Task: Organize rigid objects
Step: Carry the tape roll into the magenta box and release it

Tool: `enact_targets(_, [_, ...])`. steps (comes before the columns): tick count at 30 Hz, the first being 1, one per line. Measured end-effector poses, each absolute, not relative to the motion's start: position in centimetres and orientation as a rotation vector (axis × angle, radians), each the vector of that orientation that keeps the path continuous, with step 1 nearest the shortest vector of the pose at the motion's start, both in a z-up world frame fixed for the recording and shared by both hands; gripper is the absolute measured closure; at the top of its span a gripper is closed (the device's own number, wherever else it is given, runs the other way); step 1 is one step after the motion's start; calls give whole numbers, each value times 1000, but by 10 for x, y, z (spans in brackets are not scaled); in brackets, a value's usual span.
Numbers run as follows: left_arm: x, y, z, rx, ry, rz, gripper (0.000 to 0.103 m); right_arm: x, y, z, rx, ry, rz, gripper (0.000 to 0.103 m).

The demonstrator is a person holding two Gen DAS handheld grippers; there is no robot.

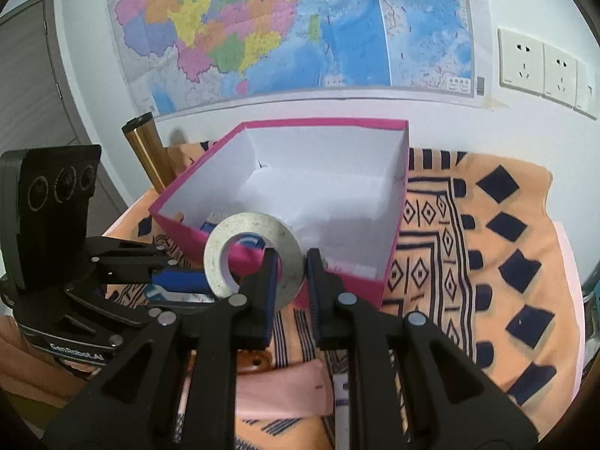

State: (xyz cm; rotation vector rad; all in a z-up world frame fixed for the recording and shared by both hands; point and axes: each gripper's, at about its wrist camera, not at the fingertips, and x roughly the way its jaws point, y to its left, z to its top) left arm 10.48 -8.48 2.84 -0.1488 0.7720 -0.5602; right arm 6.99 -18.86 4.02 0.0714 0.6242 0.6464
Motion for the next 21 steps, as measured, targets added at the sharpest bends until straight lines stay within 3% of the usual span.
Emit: enact_targets(21, [174, -72, 11, -241, 876, -523, 74, 135, -186, 34, 99, 728, 580, 86])
